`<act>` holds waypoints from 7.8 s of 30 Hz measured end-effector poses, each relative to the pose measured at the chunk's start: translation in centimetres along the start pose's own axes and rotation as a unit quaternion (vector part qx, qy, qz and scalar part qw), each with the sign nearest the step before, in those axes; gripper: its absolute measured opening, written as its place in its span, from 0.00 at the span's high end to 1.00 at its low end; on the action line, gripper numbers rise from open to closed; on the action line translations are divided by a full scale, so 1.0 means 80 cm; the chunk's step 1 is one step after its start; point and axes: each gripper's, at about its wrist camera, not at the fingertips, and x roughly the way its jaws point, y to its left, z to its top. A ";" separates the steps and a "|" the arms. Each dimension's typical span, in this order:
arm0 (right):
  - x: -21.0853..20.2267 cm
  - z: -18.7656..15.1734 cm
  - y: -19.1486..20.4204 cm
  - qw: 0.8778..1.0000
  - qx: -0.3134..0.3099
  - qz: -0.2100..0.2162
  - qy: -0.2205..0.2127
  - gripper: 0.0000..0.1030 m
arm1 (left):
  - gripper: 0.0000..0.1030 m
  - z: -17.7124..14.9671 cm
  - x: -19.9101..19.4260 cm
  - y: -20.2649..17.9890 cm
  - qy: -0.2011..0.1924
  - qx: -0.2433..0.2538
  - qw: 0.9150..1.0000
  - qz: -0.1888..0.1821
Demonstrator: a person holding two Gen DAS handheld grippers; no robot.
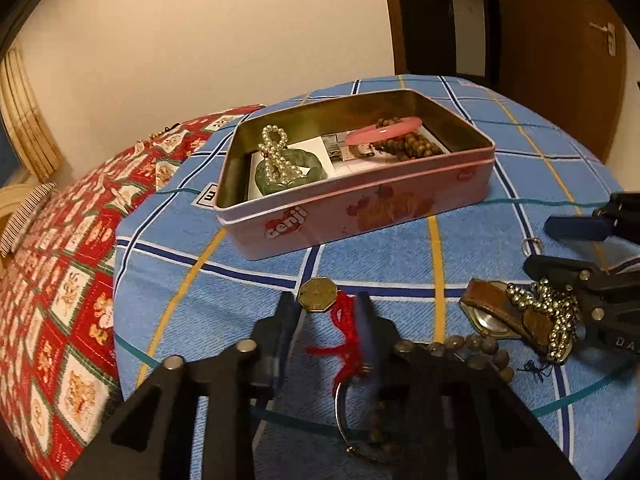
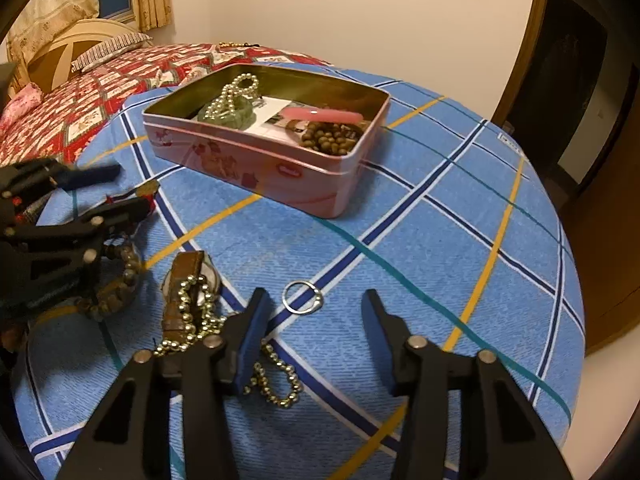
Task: Organize jewelry
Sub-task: 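Grasp the red tassel with the left tool while the right tool grasps the silver key ring, then carry the red tassel and silver key ring over the pink tin with both tools, then lower both tools into the tin and open them to release tassel and ring, then grasp the silver bangle with the left tool while the right tool grasps the gold ball chain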
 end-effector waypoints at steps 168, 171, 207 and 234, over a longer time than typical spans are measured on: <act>0.058 0.155 0.006 0.996 -0.082 -0.026 -0.029 0.77 | 1.00 0.160 0.065 0.042 -0.063 0.029 0.997 0.034; 0.057 0.155 0.005 0.996 -0.080 -0.024 -0.027 0.77 | 0.99 0.160 0.062 0.042 -0.066 0.029 0.997 0.039; 0.024 0.137 0.009 0.996 -0.069 -0.031 -0.049 0.56 | 0.21 0.157 0.023 0.042 -0.088 0.018 0.992 0.086; -0.004 0.111 0.018 0.995 -0.067 -0.038 -0.059 0.47 | 0.21 0.113 -0.015 0.046 -0.075 -0.008 0.994 0.076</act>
